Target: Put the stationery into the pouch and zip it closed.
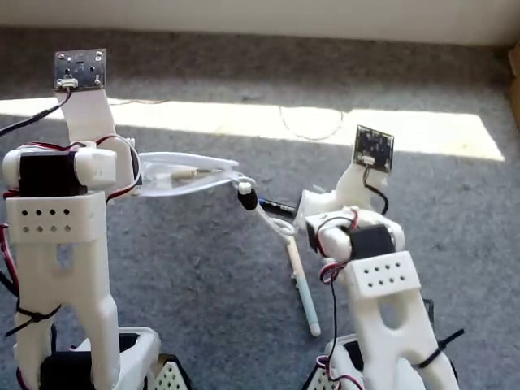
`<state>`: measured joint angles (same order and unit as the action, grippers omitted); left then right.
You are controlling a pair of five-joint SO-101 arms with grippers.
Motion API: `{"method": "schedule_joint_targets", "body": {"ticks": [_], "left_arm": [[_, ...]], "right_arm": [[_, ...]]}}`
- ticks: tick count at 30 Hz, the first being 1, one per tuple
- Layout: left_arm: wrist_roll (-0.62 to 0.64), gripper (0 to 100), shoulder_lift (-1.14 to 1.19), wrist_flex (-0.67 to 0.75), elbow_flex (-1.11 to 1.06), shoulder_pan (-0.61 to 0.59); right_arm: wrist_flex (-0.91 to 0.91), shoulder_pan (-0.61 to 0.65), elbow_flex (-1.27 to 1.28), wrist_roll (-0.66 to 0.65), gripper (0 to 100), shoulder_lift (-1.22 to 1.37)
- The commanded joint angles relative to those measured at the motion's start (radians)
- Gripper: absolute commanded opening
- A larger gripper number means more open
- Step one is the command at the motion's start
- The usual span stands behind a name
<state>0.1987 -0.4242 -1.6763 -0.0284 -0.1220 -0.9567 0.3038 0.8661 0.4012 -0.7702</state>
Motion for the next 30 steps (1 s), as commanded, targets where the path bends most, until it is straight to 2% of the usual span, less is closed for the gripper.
{"method": "schedule_joint_targets", "body": {"ticks": [1,12,18,22,30], "left_arm": [[0.008,1,0.012,0.017,-0.013,0.013],[0.009,1,0.012,0.017,-0.018,0.013],[0.011,1,0.012,0.017,-0.018,0.015],[0.011,1,0.012,0.017,-0.018,0.015],[0.011,1,0.012,0.017,-0.018,0.015]], "right_arm": [[0.025,0.039,0.022,-0.021,1.9,-0.199],[0.03,0.17,0.062,-0.021,1.9,-0.449],[0.147,0.214,0.064,-0.026,1.9,-0.529],[0.189,0.275,0.064,-0.115,1.9,-0.542],[0.352,0.387,0.064,-0.212,1.9,-0.538]]}}
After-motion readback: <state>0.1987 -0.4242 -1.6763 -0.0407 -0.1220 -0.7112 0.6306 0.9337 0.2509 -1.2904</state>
